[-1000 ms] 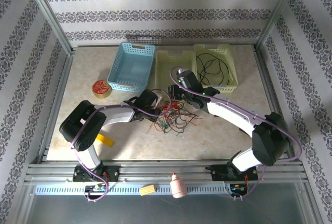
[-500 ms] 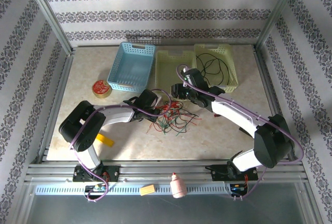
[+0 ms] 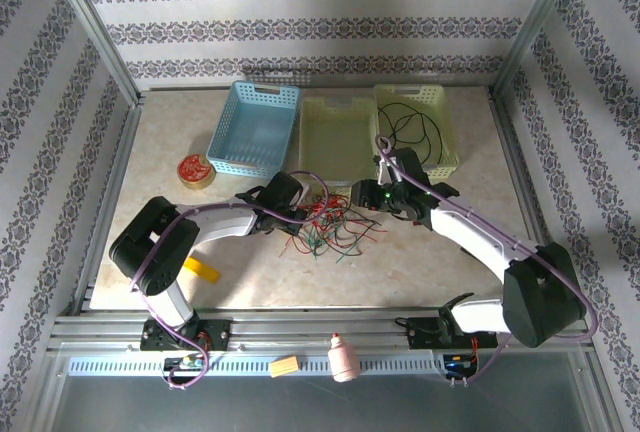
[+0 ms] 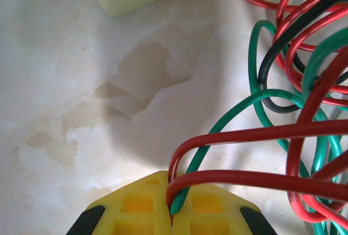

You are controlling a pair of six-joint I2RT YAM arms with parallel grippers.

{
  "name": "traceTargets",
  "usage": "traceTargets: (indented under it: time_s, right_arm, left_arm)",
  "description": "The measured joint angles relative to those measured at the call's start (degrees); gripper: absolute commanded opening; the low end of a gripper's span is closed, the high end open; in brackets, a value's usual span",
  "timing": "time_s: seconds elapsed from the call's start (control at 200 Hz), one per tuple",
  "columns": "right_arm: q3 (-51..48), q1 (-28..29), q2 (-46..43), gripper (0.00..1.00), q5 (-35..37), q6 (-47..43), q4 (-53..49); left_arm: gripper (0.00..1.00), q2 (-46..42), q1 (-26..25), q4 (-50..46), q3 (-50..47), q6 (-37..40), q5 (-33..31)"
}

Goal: Untangle the cables

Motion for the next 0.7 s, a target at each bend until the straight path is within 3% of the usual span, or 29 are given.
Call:
traceTargets:
  time_s: [0.465, 0.7]
  right_arm:
    - [0.1, 0.2, 6.2, 0.3, -6.3, 1.5, 1.8]
    - [0.7, 0.3, 6.6, 0.02, -6.1, 1.8, 3.4]
  left_arm:
    - [0.0, 0.0, 0.0, 0.0, 0.0, -0.1, 0.0]
    - [0.0, 0.0, 0.0, 0.0, -0.2, -0.1, 0.0]
